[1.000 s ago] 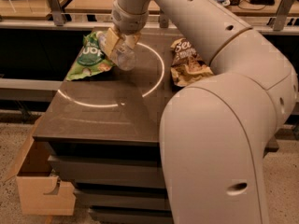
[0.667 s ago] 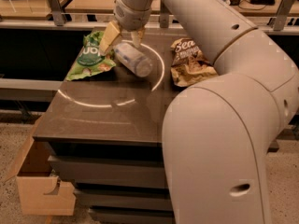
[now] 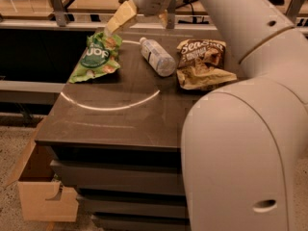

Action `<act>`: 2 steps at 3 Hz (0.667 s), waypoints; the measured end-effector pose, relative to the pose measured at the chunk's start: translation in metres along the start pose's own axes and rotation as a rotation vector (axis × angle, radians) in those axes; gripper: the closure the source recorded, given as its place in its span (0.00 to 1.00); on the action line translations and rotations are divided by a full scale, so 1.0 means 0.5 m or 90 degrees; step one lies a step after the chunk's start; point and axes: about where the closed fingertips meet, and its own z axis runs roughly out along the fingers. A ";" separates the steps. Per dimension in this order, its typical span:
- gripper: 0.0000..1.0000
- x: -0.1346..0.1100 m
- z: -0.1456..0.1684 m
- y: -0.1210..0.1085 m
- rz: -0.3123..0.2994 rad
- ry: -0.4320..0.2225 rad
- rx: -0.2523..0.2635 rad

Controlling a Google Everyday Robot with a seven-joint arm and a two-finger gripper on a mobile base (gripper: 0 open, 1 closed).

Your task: Move blue plastic bottle near green rice chip bag

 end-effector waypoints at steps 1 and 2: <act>0.00 0.006 -0.062 -0.046 0.018 -0.033 0.016; 0.00 0.006 -0.070 -0.052 0.020 -0.039 0.018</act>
Offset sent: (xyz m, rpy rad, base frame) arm 0.0031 -0.0314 0.0225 0.0213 -0.0416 -0.0433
